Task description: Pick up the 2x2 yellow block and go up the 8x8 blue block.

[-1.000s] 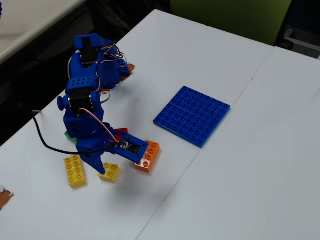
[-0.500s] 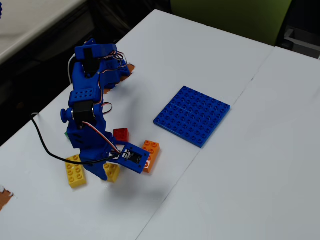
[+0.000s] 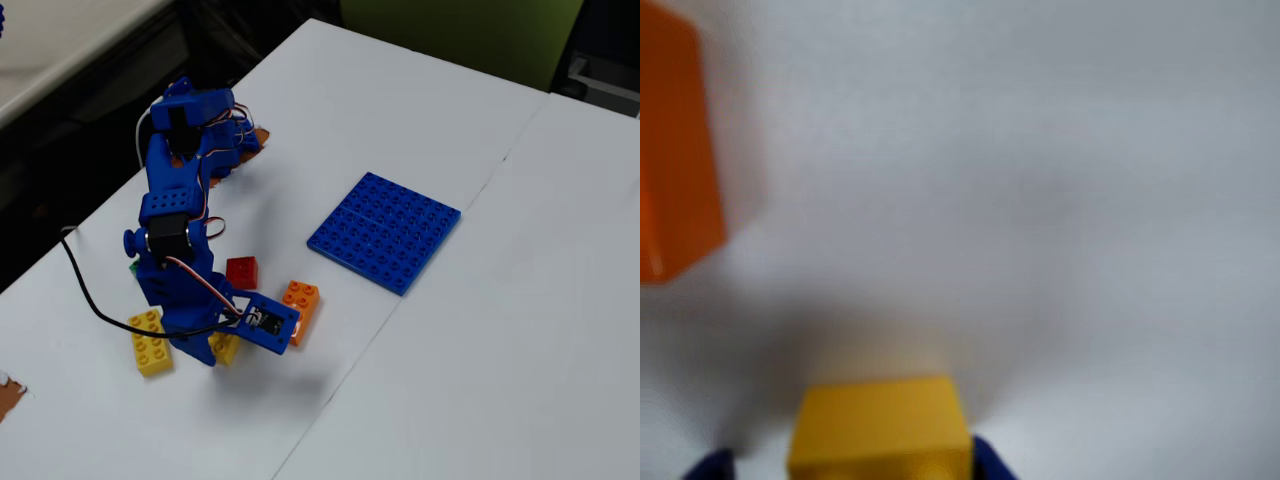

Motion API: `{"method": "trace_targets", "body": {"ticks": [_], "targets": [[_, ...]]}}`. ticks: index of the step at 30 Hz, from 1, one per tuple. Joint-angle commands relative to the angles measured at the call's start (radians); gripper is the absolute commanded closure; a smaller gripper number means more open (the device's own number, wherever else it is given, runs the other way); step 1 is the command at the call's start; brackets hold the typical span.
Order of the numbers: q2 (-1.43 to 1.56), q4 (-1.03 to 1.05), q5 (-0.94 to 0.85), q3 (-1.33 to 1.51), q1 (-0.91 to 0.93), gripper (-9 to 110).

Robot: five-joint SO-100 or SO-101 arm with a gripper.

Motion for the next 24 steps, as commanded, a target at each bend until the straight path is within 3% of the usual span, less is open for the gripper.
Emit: {"method": "trace_targets", "body": {"ticks": [1, 5, 13, 24], "targets": [[0.017, 0.008, 0.006, -0.043, 0.011, 83], [0.017, 0.012, 0.021, -0.043, 0.008, 101], [0.046, 0.040, 0.066, -0.043, 0.000, 101], [0.390, 0.304, 0.311, 0.034, -0.118, 101]]}}
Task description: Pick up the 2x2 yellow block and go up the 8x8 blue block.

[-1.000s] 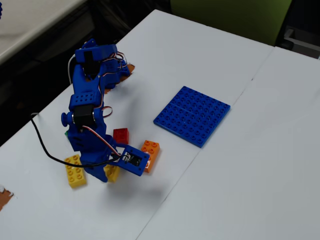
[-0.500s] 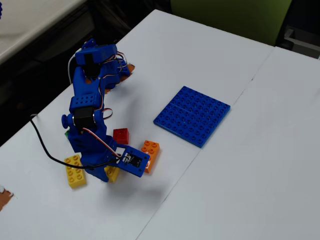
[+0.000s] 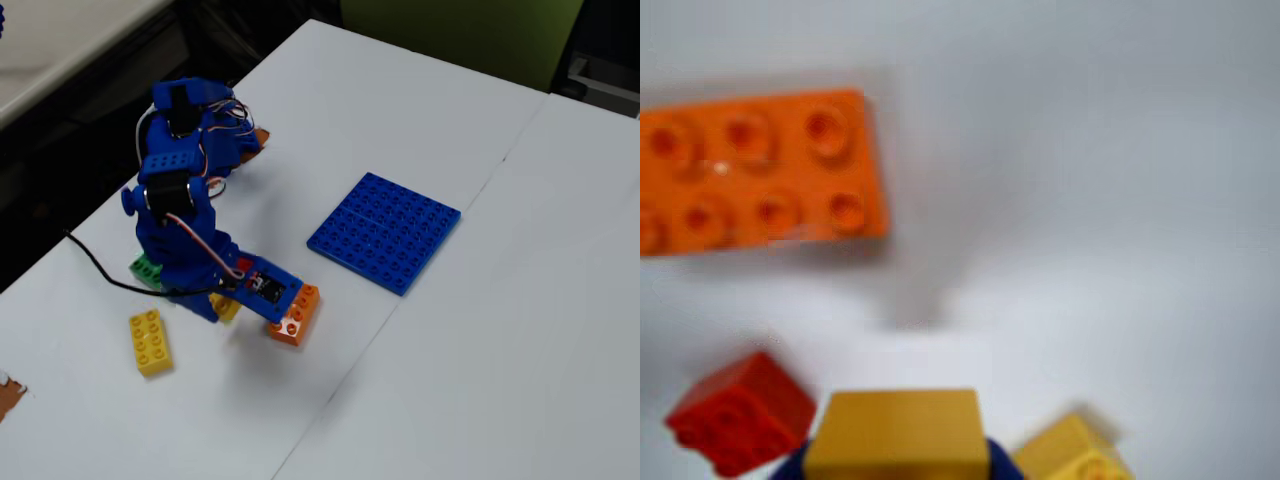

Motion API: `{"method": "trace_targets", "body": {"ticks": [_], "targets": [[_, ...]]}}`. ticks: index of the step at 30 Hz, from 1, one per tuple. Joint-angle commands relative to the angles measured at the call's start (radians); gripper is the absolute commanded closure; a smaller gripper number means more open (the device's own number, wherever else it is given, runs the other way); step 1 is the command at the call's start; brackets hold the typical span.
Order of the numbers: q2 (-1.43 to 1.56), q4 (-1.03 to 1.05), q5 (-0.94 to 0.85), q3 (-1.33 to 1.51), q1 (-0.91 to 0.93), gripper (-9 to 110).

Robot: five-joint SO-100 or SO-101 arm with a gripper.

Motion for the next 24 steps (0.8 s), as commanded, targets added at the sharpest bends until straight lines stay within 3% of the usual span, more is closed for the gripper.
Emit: {"method": "trace_targets", "body": {"ticks": [1, 14, 24], "targets": [[0.216, 0.029, 0.084, 0.061, -0.064, 101], [0.535, 0.031, 0.442, 0.218, -0.270, 101], [0.611, 0.032, 0.764, 0.272, -0.515, 101]]}}
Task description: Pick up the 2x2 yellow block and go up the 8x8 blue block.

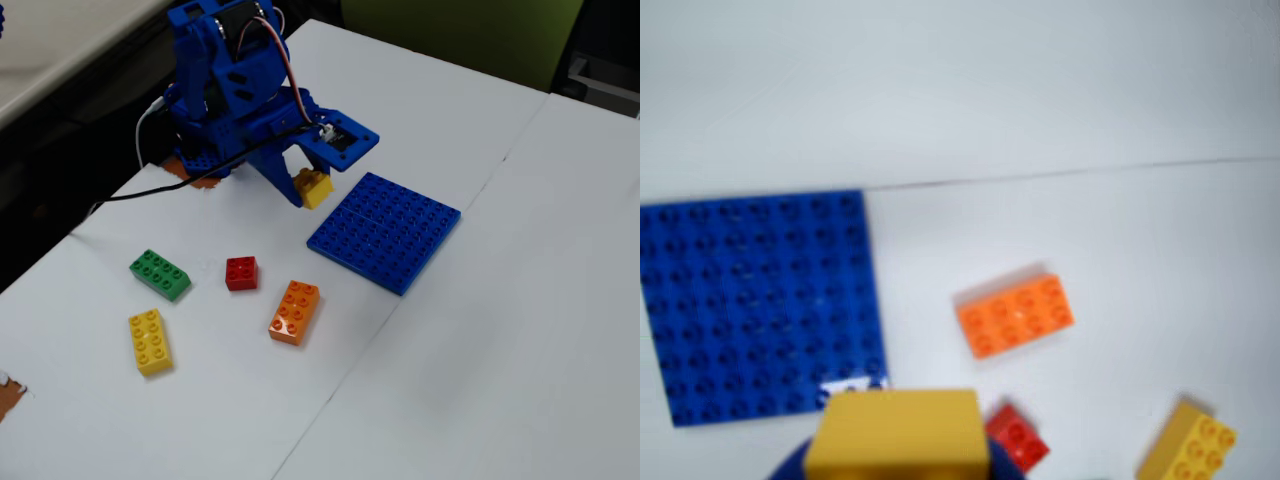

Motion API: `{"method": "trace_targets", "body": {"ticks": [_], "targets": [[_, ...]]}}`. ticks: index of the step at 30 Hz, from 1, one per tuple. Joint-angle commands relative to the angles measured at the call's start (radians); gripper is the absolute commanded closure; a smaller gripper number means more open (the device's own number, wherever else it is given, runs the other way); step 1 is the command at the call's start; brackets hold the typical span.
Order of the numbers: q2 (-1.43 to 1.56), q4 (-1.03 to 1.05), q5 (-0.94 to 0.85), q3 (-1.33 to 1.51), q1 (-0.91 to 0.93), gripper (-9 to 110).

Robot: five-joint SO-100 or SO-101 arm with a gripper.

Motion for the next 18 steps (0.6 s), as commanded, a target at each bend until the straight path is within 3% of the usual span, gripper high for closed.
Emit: {"method": "trace_targets", "body": {"ticks": [1, 18], "targets": [[0.058, 0.008, 0.084, 0.000, -0.081, 101], [-0.009, 0.009, 0.247, 0.087, -0.322, 101]]}}
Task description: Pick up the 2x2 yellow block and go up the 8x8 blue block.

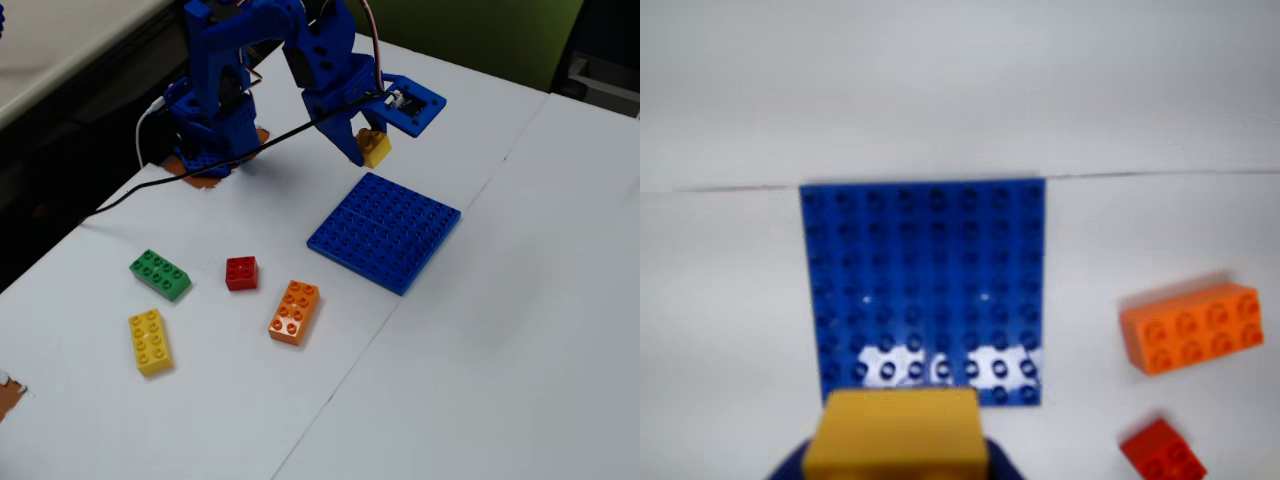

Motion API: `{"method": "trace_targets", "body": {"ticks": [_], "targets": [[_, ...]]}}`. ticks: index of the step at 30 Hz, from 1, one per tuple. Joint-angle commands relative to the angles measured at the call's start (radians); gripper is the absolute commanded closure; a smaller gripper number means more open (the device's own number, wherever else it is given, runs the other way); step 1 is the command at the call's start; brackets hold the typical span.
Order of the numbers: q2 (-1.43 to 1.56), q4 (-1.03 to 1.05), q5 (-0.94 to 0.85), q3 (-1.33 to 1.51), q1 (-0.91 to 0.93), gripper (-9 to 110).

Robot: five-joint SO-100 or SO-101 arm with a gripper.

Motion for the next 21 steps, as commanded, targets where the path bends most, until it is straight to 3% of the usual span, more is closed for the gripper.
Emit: {"method": "trace_targets", "body": {"ticks": [1, 21], "targets": [[-0.012, 0.006, 0.006, -0.002, -0.029, 101], [-0.189, -0.002, 0.011, -0.132, -0.011, 102]]}}
